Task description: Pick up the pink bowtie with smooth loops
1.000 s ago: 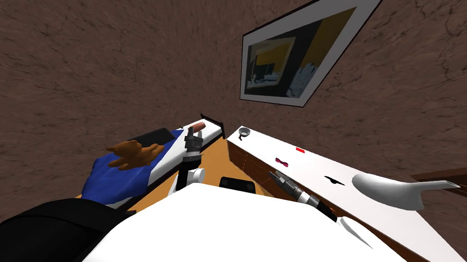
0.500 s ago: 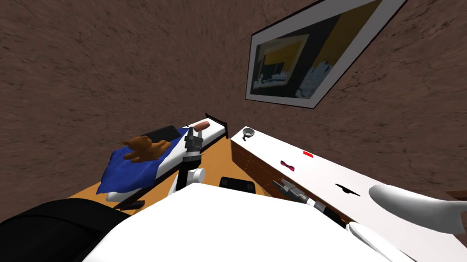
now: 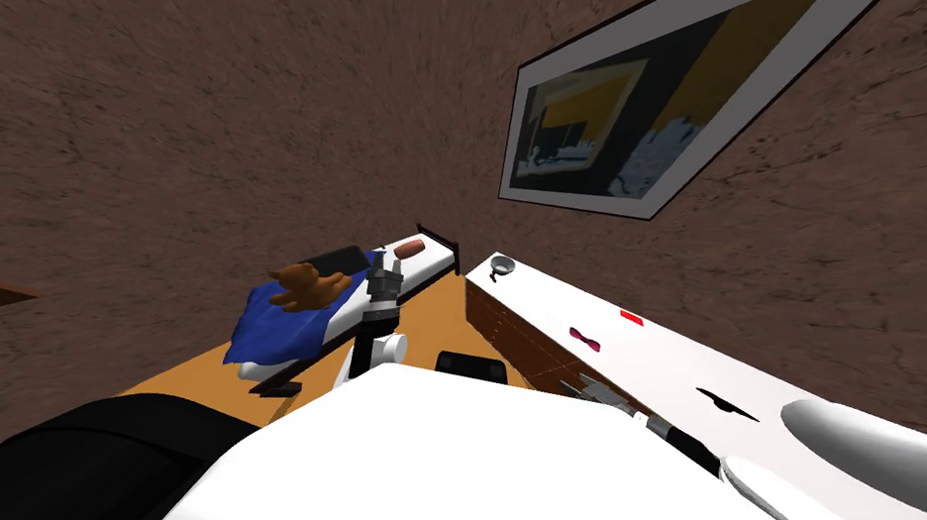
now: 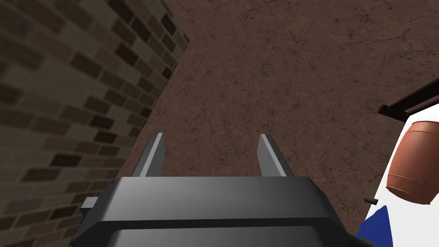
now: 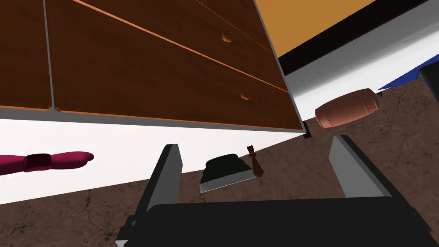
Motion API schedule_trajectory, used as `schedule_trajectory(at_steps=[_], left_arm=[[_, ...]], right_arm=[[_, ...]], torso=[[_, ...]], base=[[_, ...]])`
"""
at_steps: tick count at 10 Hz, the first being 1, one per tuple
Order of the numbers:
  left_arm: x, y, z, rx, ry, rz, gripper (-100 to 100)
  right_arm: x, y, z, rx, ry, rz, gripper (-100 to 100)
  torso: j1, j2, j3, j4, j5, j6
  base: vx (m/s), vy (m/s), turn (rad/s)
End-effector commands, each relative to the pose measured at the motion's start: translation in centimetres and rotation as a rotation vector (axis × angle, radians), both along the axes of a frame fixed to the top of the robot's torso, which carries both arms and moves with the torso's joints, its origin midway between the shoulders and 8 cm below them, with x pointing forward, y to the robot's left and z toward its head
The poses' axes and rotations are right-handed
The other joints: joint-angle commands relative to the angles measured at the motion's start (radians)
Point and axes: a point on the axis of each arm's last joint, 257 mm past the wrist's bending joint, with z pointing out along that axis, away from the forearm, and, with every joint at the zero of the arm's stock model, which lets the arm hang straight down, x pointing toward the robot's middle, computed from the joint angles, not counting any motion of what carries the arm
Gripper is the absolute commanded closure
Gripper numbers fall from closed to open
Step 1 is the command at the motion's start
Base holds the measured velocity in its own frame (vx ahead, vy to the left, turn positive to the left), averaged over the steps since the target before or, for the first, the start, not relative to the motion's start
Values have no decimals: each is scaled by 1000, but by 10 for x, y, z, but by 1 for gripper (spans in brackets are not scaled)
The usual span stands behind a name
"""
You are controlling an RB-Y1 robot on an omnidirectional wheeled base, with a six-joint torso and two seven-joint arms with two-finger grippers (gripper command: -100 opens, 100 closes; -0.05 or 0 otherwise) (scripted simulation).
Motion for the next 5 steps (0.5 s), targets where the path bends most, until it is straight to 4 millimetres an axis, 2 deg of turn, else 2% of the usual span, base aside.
schedule_trajectory(at_steps=[1, 2, 3, 4, 5], left_arm=[[0, 0, 0, 0, 0, 0, 0], [0, 0, 0, 0, 0, 0, 0], [0, 0, 0, 0, 0, 0, 0], [0, 0, 0, 0, 0, 0, 0], [0, 0, 0, 0, 0, 0, 0]], right_arm=[[-12, -7, -9, -48, 22, 24, -100], [-27, -32, -19, -121, 63, 47, -100], [-28, -33, -19, -131, 63, 57, -100], [-42, -59, -27, -200, 101, 80, -100], [-43, -59, -28, -209, 102, 89, -100]], torso=[[0, 0, 0, 0, 0, 0], [0, 0, 0, 0, 0, 1], [0, 0, 0, 0, 0, 0], [0, 0, 0, 0, 0, 1], [0, -1, 0, 0, 0, 0]], base=[[19, 34, 88], [25, 40, 167], [28, 29, 76], [40, 42, 140], [34, 36, 80]])
